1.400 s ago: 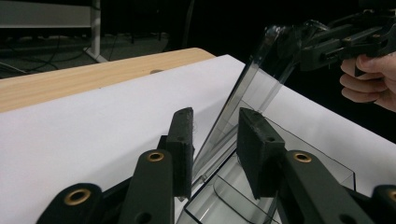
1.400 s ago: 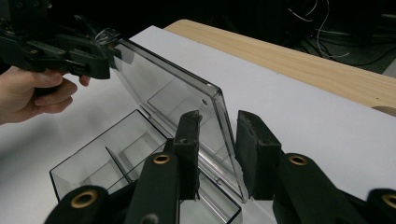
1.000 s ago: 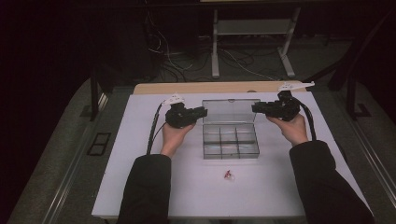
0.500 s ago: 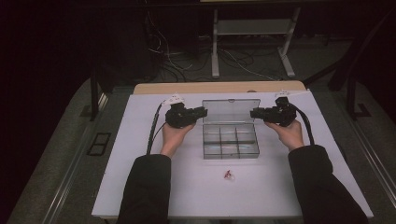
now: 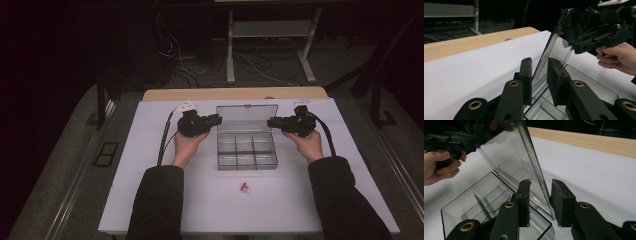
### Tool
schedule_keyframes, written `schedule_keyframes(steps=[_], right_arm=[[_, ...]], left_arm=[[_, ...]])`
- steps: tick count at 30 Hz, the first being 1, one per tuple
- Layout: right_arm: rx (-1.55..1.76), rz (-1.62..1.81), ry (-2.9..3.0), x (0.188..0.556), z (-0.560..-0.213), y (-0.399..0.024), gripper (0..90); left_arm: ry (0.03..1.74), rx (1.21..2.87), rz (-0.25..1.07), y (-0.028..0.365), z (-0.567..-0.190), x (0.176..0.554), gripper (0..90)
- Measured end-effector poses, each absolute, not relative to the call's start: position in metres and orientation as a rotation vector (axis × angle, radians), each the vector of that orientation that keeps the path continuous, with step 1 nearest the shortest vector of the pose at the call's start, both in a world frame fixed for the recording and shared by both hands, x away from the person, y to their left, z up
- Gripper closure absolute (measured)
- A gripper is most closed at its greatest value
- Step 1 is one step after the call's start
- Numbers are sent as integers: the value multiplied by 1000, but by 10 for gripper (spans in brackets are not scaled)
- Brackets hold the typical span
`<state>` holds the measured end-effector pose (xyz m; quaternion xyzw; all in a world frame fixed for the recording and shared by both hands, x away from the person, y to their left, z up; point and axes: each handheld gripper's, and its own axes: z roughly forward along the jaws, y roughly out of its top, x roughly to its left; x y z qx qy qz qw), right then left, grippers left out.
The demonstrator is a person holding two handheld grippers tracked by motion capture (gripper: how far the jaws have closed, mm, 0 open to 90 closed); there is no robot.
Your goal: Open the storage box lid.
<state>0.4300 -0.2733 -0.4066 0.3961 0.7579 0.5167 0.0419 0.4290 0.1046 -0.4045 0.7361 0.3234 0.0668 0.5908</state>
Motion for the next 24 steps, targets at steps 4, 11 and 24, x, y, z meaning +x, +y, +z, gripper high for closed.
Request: schedule_keyframes(steps=[4, 11, 24], right_arm=[[1210, 1588, 2313, 430, -410, -273, 683], [1209, 1582, 2308, 431, -411, -273, 691], [1216, 1572, 2307, 433, -413, -271, 696]], left_arm=[[758, 1707, 152, 104, -405, 429, 730], [775, 1711, 140, 104, -411, 431, 681], [827, 1721, 94, 103, -431, 432, 665]])
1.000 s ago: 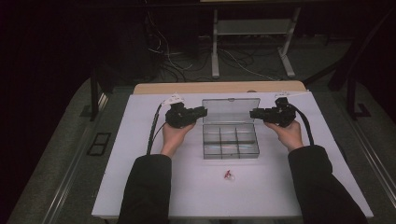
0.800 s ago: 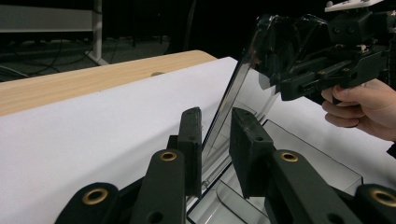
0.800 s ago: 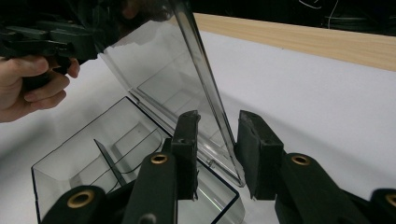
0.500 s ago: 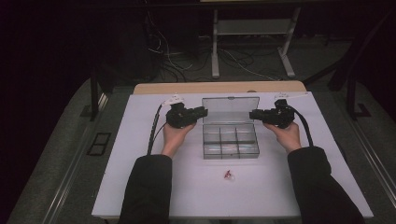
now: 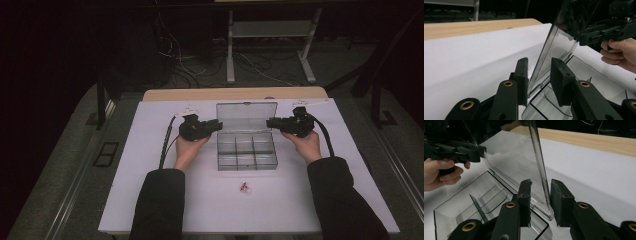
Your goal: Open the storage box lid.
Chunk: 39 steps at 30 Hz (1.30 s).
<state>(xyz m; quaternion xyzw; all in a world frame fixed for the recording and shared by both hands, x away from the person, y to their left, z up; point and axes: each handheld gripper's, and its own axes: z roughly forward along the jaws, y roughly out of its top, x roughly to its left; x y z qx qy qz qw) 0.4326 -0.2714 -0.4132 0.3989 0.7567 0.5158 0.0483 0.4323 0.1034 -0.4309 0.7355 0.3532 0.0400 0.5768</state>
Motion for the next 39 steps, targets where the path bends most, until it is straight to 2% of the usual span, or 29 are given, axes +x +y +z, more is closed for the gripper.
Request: schedule_keyframes(steps=[19, 39], right_arm=[[1232, 1579, 2302, 435, -418, -273, 723], [1268, 1558, 2283, 441, -426, -272, 759]], left_arm=[[866, 1716, 87, 100, -438, 436, 738], [908, 1695, 96, 95, -446, 441, 766]])
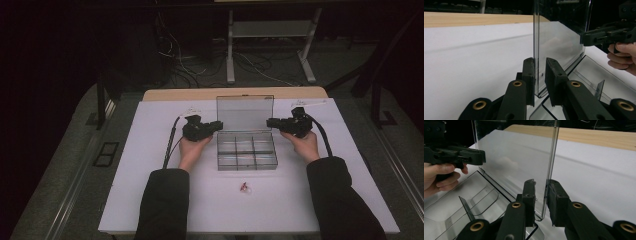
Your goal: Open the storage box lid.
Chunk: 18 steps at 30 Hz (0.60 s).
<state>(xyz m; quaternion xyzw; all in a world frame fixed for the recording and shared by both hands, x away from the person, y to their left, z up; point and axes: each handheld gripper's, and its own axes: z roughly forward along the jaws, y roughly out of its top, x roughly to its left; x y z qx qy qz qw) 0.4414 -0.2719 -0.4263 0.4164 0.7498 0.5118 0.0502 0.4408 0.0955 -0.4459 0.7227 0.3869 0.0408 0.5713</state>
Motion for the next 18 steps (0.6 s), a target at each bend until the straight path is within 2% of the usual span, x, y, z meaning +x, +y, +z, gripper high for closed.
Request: schedule_keyframes(steps=[18], right_arm=[[1307, 1553, 2278, 444, -432, -273, 754]], left_arm=[[944, 1664, 60, 96, -451, 445, 744]])
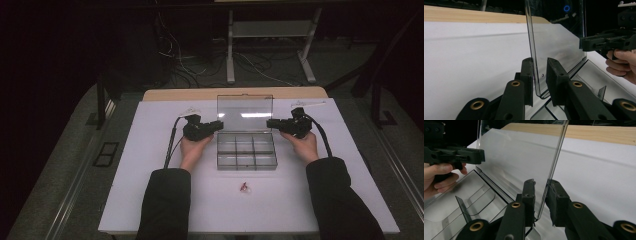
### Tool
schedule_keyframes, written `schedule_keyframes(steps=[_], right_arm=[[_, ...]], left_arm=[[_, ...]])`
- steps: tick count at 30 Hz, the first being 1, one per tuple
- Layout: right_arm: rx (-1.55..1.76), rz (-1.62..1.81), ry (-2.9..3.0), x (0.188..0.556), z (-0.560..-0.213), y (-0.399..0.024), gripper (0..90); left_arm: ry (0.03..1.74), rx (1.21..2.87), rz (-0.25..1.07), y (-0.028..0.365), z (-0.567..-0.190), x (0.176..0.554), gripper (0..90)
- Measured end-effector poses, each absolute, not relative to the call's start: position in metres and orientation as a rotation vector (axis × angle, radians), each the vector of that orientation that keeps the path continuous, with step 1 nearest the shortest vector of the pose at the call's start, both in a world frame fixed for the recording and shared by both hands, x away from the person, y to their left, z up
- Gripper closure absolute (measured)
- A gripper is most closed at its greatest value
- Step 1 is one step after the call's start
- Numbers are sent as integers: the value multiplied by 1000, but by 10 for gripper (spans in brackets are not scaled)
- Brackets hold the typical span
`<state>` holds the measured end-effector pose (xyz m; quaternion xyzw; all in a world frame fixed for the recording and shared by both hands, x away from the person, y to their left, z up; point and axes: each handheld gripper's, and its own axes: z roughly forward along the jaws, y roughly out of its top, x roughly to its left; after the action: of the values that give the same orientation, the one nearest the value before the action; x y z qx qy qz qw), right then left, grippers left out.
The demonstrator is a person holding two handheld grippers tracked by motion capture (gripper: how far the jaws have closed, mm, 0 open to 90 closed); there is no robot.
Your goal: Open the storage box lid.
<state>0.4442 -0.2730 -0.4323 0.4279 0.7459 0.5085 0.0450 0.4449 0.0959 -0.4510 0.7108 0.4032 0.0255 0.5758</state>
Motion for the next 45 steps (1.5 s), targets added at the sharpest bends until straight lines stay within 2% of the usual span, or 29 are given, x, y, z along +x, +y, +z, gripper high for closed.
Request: schedule_keyframes(steps=[30, 45], right_arm=[[1430, 1569, 2303, 449, -443, -276, 692], [1477, 1552, 2306, 450, -446, -277, 630]], left_arm=[[1031, 1630, -1, 97, -459, 449, 680], [1086, 1617, -16, 99, -462, 451, 637]])
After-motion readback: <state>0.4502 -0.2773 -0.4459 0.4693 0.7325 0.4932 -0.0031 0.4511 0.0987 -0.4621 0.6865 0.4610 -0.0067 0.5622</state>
